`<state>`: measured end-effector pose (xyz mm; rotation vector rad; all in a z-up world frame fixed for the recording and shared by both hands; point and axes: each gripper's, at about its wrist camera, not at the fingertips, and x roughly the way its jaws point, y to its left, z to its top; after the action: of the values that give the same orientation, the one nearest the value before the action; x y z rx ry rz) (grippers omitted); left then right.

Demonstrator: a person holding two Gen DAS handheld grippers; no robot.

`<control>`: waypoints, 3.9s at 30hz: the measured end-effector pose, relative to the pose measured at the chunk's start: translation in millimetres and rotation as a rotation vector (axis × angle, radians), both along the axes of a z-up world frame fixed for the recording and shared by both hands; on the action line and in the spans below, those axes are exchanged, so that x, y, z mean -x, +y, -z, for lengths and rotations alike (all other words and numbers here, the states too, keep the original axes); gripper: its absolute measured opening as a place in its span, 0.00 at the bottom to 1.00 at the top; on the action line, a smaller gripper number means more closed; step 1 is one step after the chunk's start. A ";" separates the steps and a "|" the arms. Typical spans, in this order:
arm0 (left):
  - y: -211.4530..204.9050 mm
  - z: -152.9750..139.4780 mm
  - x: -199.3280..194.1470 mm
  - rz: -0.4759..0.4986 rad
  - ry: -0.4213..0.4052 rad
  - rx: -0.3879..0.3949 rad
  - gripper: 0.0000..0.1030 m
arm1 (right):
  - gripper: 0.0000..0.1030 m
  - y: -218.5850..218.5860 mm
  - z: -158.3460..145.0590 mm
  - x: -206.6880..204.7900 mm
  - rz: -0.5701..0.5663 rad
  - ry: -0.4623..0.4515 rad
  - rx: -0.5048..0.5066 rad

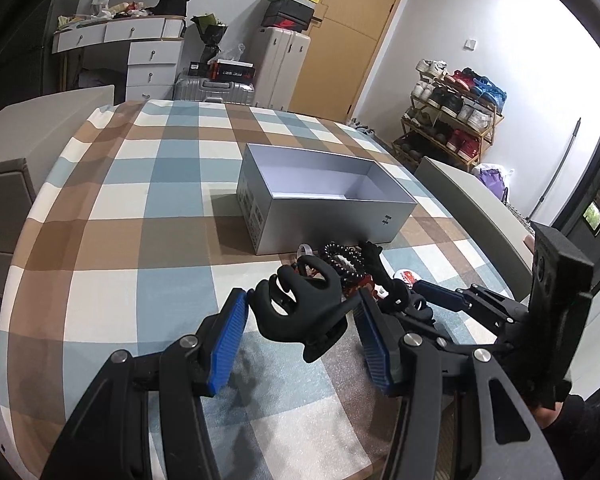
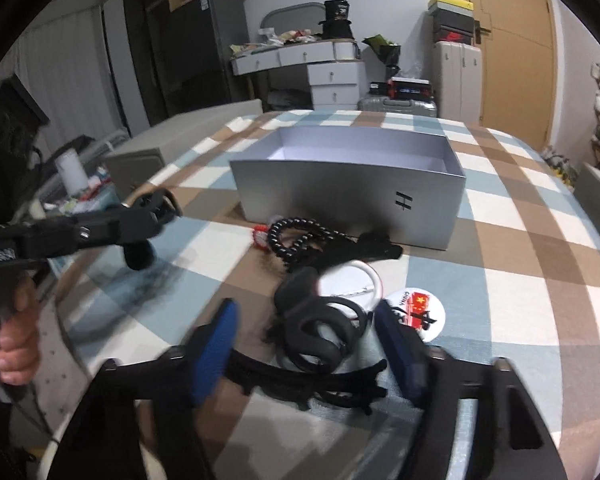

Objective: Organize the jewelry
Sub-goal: 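Lower the left tool onto the black claw clips and close it, then carry the black claw clips into the grey box and open the left tool, then withdraw the left tool from the box toward the black comb clip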

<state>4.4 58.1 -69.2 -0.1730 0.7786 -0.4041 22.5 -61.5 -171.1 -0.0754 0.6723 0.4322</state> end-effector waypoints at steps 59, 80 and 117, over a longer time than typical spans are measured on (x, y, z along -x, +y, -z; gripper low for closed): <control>-50.1 -6.5 -136.0 0.043 0.095 -0.035 0.48 | 0.48 -27.7 -52.9 -143.7 -0.040 -0.021 -0.179; -50.0 -16.3 -130.2 0.080 0.087 0.031 0.72 | 0.64 -48.1 -62.1 -132.5 0.011 -0.051 -0.258; -59.3 -37.0 -13.1 -0.160 -0.158 -0.201 0.99 | 1.00 -82.3 -88.4 29.4 0.151 -0.277 -0.197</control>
<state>17.4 -1.2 -32.1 -0.0145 0.6401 -0.1834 -6.9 -143.8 -82.7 0.1002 0.3578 0.3326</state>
